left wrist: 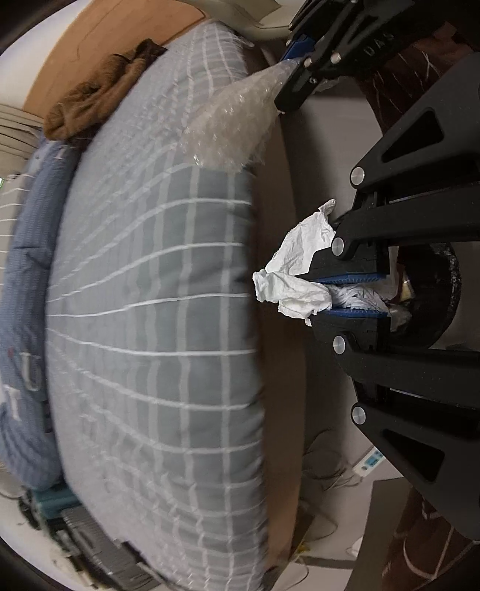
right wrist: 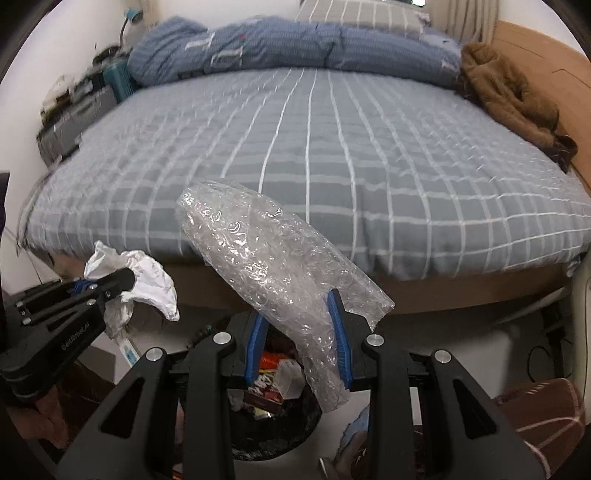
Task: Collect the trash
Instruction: 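Carry the tissue and bubble wrap with both tools over the bin, then open the left tool over the bin while the right tool releases the bubble wrap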
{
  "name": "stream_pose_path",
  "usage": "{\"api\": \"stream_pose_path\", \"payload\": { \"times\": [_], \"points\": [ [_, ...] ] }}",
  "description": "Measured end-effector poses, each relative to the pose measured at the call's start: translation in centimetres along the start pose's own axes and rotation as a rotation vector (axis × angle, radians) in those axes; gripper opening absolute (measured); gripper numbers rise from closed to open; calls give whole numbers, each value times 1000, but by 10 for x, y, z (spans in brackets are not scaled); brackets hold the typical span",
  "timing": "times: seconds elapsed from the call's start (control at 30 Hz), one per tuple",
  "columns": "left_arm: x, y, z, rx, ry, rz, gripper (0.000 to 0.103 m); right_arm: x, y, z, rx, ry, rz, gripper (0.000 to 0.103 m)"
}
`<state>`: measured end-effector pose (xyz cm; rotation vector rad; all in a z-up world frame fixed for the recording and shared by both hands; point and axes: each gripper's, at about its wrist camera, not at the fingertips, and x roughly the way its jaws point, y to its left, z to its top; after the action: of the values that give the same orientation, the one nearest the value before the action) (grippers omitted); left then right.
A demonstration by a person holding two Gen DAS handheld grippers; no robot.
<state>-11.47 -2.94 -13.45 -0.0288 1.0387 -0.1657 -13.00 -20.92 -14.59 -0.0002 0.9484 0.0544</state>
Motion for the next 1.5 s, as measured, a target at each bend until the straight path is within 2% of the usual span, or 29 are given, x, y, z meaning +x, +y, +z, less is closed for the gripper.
{"api": "stream_pose_path", "payload": {
  "times": [0.43, 0.67, 0.77, 0.83, 0.93, 1.03, 1.27, 1.43, 1.5],
  "points": [
    [91, -19, -20, 32, 186, -37, 10, 69, -7, -24, 5, 191, 19, 31],
    [117, -32, -33, 60, 248, -31, 10, 88, -24, -37, 45, 243, -9, 31],
    [123, -34, -36, 72, 268, -21, 14, 90, -28, -43, 53, 254, -4, 31],
    [126, -32, -36, 70, 279, -14, 27, 95, -28, -43, 52, 268, 1, 31],
    [124, -32, -37, 75, 272, 0, 40, 96, -24, -44, 38, 268, 4, 31],
    [121, -29, -37, 76, 266, 1, 51, 97, -20, -42, 41, 275, 14, 31],
    [102, -10, -30, 51, 212, 31, 68, 93, 4, -26, 29, 253, 47, 31],
    [80, 14, -28, 2, 164, 39, 92, 99, 25, -24, 19, 267, 96, 31],
    [71, 22, -29, -10, 148, 51, 98, 102, 32, -25, 21, 279, 123, 32]
  ]
}}
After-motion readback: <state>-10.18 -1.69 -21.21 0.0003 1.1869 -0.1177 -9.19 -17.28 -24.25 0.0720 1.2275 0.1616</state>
